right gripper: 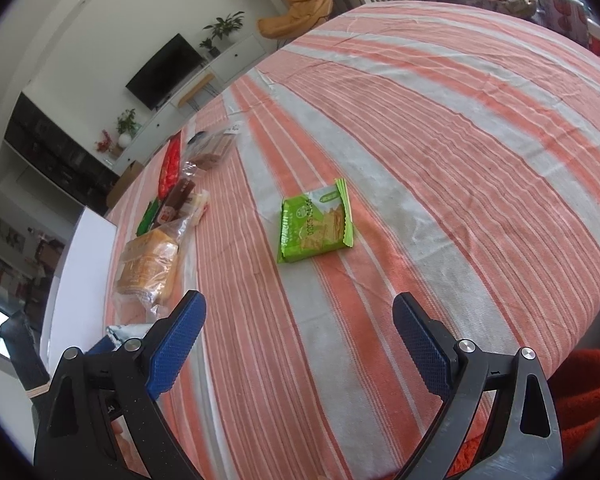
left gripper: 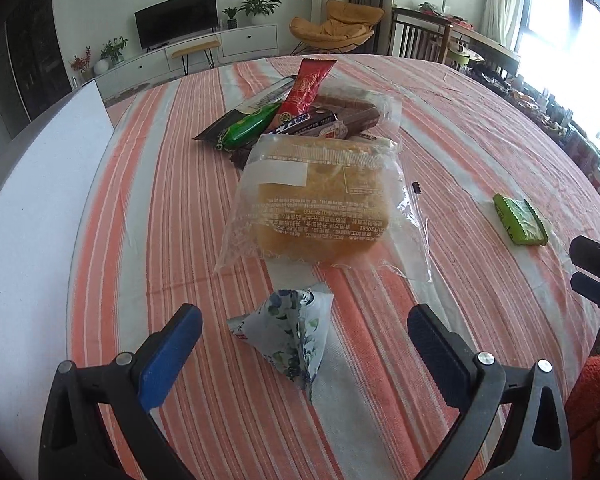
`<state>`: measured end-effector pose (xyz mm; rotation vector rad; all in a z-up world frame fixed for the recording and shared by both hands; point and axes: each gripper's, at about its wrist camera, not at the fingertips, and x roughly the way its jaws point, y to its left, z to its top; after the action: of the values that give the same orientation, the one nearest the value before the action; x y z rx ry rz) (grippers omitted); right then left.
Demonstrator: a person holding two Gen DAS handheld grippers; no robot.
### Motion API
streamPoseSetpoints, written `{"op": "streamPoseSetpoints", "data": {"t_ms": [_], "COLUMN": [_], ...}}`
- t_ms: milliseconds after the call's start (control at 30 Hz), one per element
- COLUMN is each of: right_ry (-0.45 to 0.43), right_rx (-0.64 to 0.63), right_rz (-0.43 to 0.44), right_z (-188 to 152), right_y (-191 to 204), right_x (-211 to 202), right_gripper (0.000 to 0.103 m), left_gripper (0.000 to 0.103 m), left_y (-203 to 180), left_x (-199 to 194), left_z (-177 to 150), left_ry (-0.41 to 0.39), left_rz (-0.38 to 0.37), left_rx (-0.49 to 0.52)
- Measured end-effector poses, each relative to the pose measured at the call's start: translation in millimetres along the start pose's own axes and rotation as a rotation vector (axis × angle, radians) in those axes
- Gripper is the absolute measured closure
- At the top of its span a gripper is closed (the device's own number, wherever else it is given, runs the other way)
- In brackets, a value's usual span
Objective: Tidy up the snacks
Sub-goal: 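Grasp the green cracker packet with the right tool while the left tool grasps the white triangular packet, then carry both packets into the cardboard box and open both tools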
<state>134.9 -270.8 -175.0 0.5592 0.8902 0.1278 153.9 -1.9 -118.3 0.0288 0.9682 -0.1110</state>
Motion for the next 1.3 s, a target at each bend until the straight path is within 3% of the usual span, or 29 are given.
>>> {"op": "streamPoseSetpoints", "data": {"t_ms": [67,100,133,167,300,367,433,533,667,700,733,867,1100,1200,1300], "right_ry": [-0.006,-0.012,-0.017,-0.023,-0.03,-0.006,0.031,0.123,0.132,0.122,0.097,0.11,0.15,0.161,0.185], "right_rx": [0.03,0.06,0.1,0.152,0.305,0.223,0.072,-0.139,-0.318,-0.327,-0.334,-0.284,-0.046,-0.096,-0.154], "right_rz": [0.044,0.073,0.104,0.133,0.208,0.111,-0.035,-0.169,-0.346,-0.383,-0.409,-0.353,-0.043,0.033,0.163], "right_z": [0.8,1.4,1.9,2.2,7.5,18.8,30.9,40.4,38.4,37.4,36.3,35.0,29.4,16.8,8.6], "right_y": [-6.4,-12.6,-20.7,-29.8,-56.1,-41.9,-16.7,19.1,47.4,48.5,49.7,40.3,22.0,55.4,109.4], "right_x": [-1.9,-3.2,-4.4,-5.1,-3.4,1.0,12.7,46.1,73.3,73.4,69.0,54.2,20.3,5.4,-8.0], "right_gripper": [0.007,0.007,0.007,0.007,0.007,0.007,0.006,0.006,0.011,0.025,0.051,0.051,0.051,0.051,0.051], "left_gripper": [0.025,0.029,0.045,0.052,0.057,0.057,0.057,0.057,0.057,0.057,0.057,0.057,0.057,0.057,0.057], "left_y": [2.1,2.3,2.4,3.7,17.0,20.0,23.5,27.8,34.9,36.7,39.1,46.1,64.1,89.6,126.6], "left_x": [6.5,6.2,3.7,1.1,-13.4,-23.0,-31.2,-43.1,-61.4,-66.6,-71.7,-91.2,-134.2,-158.9,-183.4], "left_z": [-1.4,-3.8,-6.7,-9.7,-20.2,-25.9,-30.8,-35.0,-40.0,-41.3,-42.8,-45.4,-40.7,-36.6,-34.1], "left_ry": [0.026,0.013,-0.008,-0.02,-0.057,-0.082,-0.094,-0.106,-0.123,-0.129,-0.136,-0.167,-0.227,-0.267,-0.316], "left_rz": [-0.016,-0.001,0.005,0.002,-0.079,-0.082,-0.097,-0.118,-0.145,-0.15,-0.154,-0.17,-0.259,-0.275,-0.227], "left_rx": [-0.014,-0.009,0.0,0.002,-0.046,-0.044,-0.049,-0.061,-0.087,-0.092,-0.095,-0.099,-0.168,-0.225,-0.285]}}
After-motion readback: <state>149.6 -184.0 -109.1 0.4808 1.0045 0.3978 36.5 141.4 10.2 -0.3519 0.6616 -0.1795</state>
